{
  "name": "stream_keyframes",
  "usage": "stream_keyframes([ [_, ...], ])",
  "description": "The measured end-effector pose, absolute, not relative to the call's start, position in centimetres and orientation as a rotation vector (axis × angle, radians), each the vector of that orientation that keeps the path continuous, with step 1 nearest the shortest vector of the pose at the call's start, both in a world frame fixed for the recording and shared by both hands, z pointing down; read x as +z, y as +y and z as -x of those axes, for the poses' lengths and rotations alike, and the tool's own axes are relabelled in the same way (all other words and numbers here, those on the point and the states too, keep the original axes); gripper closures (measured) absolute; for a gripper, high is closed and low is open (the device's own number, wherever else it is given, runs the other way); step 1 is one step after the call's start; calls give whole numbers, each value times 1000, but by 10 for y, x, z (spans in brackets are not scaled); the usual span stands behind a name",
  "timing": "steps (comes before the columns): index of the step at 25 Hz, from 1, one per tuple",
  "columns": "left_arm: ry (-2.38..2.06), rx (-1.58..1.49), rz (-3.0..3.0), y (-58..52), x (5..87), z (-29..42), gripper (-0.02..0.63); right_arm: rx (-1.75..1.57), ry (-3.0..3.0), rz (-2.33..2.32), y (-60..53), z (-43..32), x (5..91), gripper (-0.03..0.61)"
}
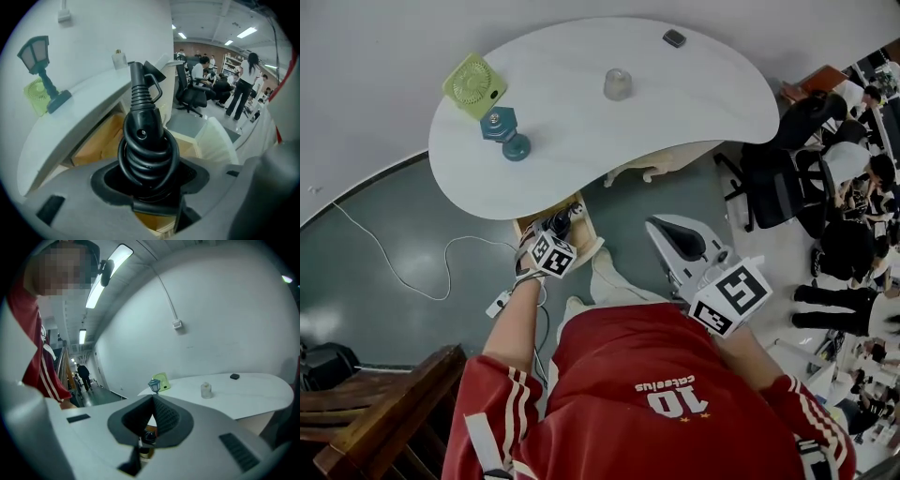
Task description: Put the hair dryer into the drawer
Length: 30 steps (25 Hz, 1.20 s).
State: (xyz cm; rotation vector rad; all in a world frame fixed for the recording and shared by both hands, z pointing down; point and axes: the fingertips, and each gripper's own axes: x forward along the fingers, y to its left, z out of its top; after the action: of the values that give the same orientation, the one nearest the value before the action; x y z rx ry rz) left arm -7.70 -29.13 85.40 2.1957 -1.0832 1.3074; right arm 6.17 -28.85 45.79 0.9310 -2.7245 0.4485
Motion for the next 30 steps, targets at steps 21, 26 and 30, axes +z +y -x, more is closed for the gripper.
stream_keyframes([
  [21,-1101,1399,-1916,-316,930,93,350,446,-2666,-862,-314,-58,477,574],
  [26,-1148,1384,-1901,-325,932,93,347,446,-2655,-869,-312,-61,476,574],
  [30,-1186,1401,-1925,-339,936,96,327,440,-2638,-887,-310,-63,480,574],
])
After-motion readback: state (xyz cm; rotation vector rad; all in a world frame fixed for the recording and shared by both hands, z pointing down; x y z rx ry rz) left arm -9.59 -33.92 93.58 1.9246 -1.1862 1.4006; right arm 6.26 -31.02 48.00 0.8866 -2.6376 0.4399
